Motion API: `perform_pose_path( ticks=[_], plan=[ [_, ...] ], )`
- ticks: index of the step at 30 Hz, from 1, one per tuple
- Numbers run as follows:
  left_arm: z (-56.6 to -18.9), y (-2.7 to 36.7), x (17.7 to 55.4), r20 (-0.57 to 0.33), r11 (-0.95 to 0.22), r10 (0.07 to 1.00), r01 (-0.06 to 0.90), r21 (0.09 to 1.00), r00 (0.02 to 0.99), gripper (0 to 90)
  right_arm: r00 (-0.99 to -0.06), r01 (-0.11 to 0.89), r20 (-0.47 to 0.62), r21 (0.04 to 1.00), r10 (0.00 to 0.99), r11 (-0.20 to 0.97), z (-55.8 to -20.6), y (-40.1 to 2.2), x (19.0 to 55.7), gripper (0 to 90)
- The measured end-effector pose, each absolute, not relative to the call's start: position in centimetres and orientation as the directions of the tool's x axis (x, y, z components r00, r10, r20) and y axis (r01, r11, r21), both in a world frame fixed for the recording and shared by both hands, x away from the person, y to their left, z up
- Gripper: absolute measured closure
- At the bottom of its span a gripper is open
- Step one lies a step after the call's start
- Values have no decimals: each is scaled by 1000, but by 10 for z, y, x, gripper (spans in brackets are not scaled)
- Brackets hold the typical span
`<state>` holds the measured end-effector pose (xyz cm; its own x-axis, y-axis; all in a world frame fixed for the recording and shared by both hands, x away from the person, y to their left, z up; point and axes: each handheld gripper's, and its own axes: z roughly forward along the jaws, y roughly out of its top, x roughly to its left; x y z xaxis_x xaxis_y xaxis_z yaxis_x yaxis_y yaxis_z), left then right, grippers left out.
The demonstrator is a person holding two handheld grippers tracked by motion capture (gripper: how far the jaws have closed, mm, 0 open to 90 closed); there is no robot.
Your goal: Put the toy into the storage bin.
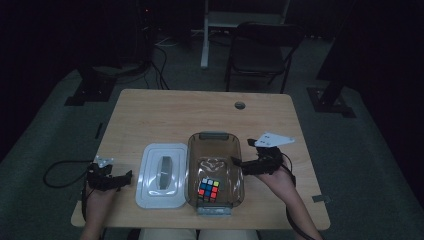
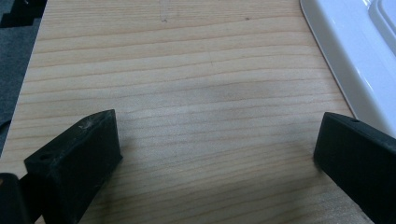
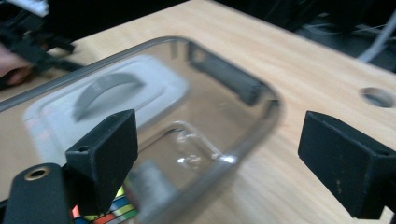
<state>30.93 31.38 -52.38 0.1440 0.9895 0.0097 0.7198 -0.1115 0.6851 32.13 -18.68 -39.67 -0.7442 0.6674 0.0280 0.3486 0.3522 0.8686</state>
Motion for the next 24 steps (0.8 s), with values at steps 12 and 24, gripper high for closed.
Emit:
perform_pose_path(
  ticks=[12,24],
  plan=[
    [-524,314,309,11,-113,989,720,684,145,12,-621,382,37,887,783,261,-411,-237,322,120],
    [-524,314,309,11,-113,989,721,684,145,12,-529,406,12,882,849,240,-456,-259,314,120]
  ],
)
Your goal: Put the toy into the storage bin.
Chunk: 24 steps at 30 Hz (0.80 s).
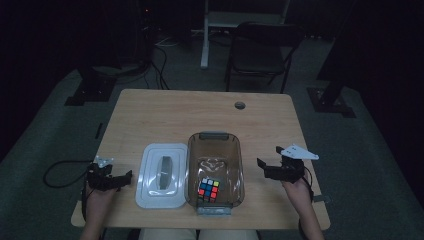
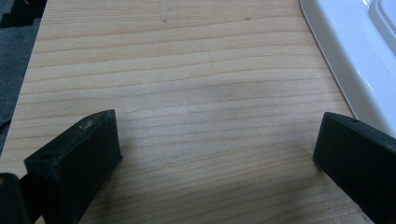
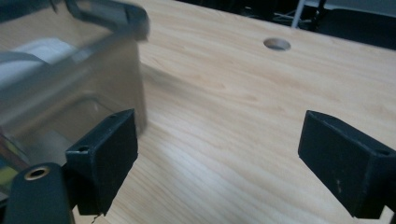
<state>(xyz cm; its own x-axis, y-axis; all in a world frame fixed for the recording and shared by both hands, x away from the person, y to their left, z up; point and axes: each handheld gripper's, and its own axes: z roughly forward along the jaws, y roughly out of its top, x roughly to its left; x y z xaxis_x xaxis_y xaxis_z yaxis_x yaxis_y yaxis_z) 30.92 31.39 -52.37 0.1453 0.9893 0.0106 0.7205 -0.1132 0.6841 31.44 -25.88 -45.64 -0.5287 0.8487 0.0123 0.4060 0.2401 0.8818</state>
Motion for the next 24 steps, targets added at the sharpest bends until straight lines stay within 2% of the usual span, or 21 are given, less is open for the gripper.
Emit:
perform_pose_path(
  ticks=[12,24],
  plan=[
    [-524,314,309,10,-113,989,720,685,146,12,-473,487,24,840,881,238,-506,-271,308,121],
    [-524,313,308,11,-124,987,718,684,160,12,-402,571,-66,762,913,306,-526,-270,310,123]
  ],
)
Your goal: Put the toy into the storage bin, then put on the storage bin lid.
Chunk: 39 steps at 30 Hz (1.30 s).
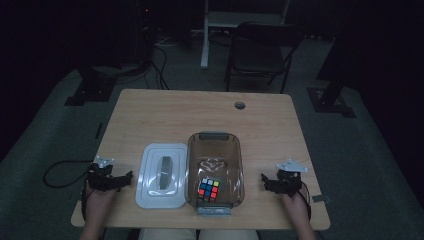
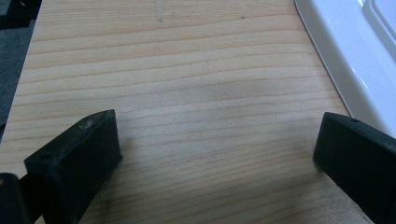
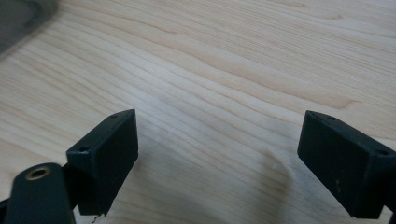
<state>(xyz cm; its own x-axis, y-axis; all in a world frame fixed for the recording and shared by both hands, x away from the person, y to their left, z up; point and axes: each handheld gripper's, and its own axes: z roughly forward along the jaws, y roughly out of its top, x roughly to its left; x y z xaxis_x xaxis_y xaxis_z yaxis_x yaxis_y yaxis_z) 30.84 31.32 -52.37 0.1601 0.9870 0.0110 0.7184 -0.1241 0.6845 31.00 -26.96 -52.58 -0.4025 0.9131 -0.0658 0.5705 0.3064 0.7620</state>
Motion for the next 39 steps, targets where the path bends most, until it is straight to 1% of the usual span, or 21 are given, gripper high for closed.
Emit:
perform_pose_path(
  ticks=[4,5,9,18,24,27,32,39],
  plan=[
    [-524,313,308,11,-125,987,718,685,161,12,-400,598,-65,737,914,314,-527,-269,314,126],
    [-524,313,308,11,-125,987,718,684,162,12,-409,610,-35,733,912,301,-527,-270,315,131],
    [-524,313,308,12,-131,986,717,685,169,12,-414,629,6,725,910,281,-528,-272,317,132],
    [-521,313,306,12,-150,982,732,664,190,13,-414,630,7,724,910,280,-528,-272,317,130],
    [-510,307,299,-7,-149,978,729,668,206,13,-414,630,8,724,910,280,-528,-272,317,129],
    [-505,304,297,-10,-157,976,727,668,220,14,-414,630,8,724,910,280,-528,-272,317,129],
    [-492,288,292,-23,-185,963,717,673,270,13,-414,630,8,724,910,280,-528,-272,317,129],
    [-484,274,291,-35,-217,945,706,674,324,14,-414,630,7,724,910,281,-528,-272,317,129]
  ],
)
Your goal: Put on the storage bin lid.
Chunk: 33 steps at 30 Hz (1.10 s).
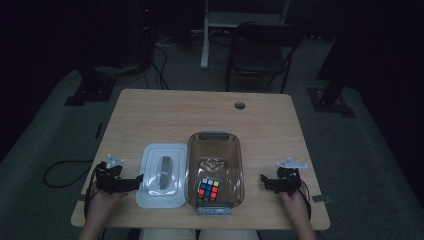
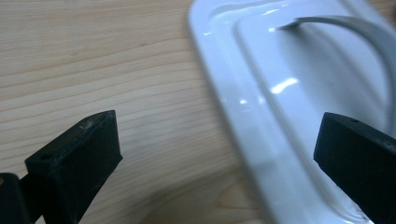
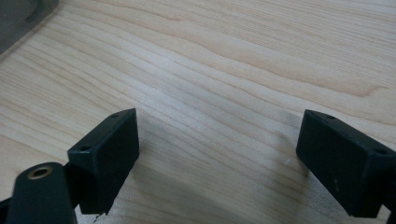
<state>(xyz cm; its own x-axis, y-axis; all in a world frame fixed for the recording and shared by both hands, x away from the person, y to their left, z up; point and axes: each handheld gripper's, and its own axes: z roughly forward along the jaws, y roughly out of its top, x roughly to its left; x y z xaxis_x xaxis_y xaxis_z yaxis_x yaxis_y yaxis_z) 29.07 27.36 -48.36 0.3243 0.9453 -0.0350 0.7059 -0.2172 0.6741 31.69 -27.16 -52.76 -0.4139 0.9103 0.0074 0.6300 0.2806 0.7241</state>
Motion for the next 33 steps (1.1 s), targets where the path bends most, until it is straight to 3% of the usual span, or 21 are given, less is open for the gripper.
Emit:
perform_pose_path(
  ticks=[15,24,29,33],
  plan=[
    [-472,242,284,-73,-282,889,666,691,452,14,-414,630,7,724,910,281,-528,-272,317,129],
    [-475,215,286,-52,-351,855,651,673,515,14,-414,630,7,724,910,281,-528,-272,317,129],
    [-476,202,290,-54,-358,842,632,687,536,40,-414,630,8,724,910,281,-528,-272,317,129],
    [-478,194,294,-35,-344,862,635,691,506,118,-414,630,8,724,910,281,-528,-272,317,129]
  ],
)
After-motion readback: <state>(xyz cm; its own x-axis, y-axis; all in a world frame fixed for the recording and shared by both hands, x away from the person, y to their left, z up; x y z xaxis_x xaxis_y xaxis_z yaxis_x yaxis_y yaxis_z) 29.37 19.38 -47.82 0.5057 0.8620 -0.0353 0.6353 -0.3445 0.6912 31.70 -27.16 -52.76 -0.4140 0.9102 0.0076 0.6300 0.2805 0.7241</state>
